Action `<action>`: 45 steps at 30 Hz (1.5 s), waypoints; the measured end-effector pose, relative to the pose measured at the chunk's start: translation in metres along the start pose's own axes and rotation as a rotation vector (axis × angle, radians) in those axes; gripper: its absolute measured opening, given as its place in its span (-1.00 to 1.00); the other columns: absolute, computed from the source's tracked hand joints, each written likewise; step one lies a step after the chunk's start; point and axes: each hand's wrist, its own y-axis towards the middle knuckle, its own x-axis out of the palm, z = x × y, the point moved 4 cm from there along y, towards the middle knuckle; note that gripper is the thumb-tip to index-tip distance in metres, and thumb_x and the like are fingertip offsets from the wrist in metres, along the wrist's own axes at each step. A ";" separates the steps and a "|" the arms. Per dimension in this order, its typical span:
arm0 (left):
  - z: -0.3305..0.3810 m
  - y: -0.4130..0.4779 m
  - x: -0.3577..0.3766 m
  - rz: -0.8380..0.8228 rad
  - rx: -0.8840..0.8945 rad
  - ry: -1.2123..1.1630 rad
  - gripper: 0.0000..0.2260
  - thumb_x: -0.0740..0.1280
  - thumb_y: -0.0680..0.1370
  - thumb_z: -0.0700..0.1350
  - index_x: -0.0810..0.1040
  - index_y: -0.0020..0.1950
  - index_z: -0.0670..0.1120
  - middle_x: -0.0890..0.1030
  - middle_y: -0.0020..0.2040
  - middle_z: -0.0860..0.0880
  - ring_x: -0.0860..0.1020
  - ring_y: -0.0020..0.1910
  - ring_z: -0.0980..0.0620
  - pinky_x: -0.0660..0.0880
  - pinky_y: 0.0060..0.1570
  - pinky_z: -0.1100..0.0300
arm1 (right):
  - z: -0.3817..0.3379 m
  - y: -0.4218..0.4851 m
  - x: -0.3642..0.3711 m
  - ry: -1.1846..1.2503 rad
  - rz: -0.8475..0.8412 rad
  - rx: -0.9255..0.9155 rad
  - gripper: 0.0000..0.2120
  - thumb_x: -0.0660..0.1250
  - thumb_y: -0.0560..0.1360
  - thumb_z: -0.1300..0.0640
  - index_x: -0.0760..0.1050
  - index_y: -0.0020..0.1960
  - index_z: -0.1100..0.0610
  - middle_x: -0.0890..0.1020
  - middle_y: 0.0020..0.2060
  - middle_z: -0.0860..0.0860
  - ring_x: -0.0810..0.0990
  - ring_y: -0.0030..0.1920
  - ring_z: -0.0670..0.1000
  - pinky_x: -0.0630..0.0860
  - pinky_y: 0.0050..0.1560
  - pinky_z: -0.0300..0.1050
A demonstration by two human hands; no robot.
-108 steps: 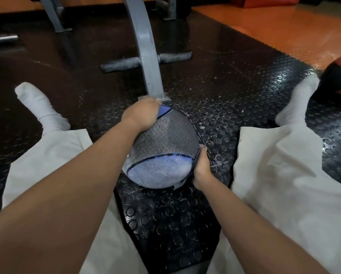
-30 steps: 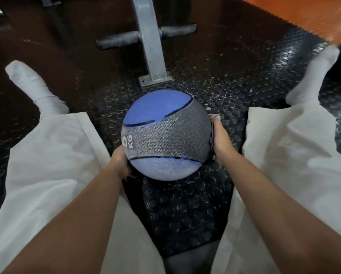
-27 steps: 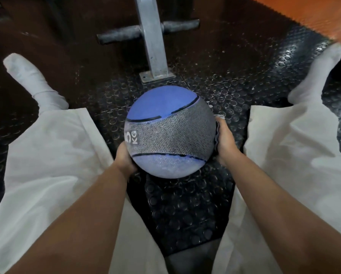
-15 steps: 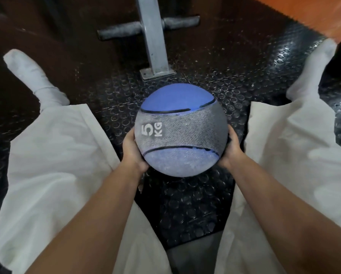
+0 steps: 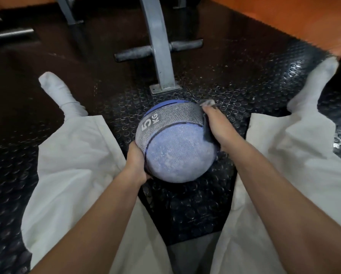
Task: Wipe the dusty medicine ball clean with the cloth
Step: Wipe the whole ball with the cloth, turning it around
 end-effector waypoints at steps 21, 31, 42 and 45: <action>0.075 -0.050 0.080 0.045 0.987 1.120 -0.63 0.04 0.69 -0.05 0.41 0.47 0.00 0.39 0.48 0.05 0.29 0.46 0.10 0.13 0.45 0.18 | -0.035 -0.023 0.017 -0.601 0.135 -0.311 -0.55 -0.07 0.62 -0.11 0.36 0.36 0.05 0.40 0.32 0.13 0.37 0.29 0.23 0.28 0.31 0.17; 0.095 -0.009 0.072 0.073 0.774 1.073 -0.69 0.04 0.66 -0.14 0.53 0.26 -0.08 0.54 0.28 -0.08 0.49 0.24 -0.11 0.38 0.13 0.08 | -0.062 -0.022 0.053 -0.833 0.169 -0.369 -0.58 -0.06 0.64 -0.11 0.33 0.39 0.01 0.36 0.38 0.04 0.30 0.35 0.19 0.25 0.29 0.19; 0.078 -0.047 0.080 0.137 0.875 0.897 -0.64 0.04 0.66 -0.15 0.50 0.37 -0.09 0.54 0.33 -0.08 0.47 0.28 -0.06 0.32 0.25 0.12 | -0.072 0.043 0.040 -0.678 -0.229 -0.158 -0.60 -0.03 0.68 0.03 0.52 0.20 0.18 0.44 0.35 0.23 0.43 0.29 0.12 0.29 0.20 -0.12; 0.086 -0.032 0.077 0.169 0.774 0.954 -0.63 0.02 0.67 -0.13 0.48 0.39 -0.07 0.51 0.35 -0.07 0.46 0.31 -0.08 0.35 0.23 0.12 | -0.071 0.040 0.045 -0.688 -0.142 -0.160 -0.53 -0.04 0.60 -0.12 0.49 0.23 0.11 0.46 0.34 0.18 0.44 0.24 0.12 0.33 0.23 0.00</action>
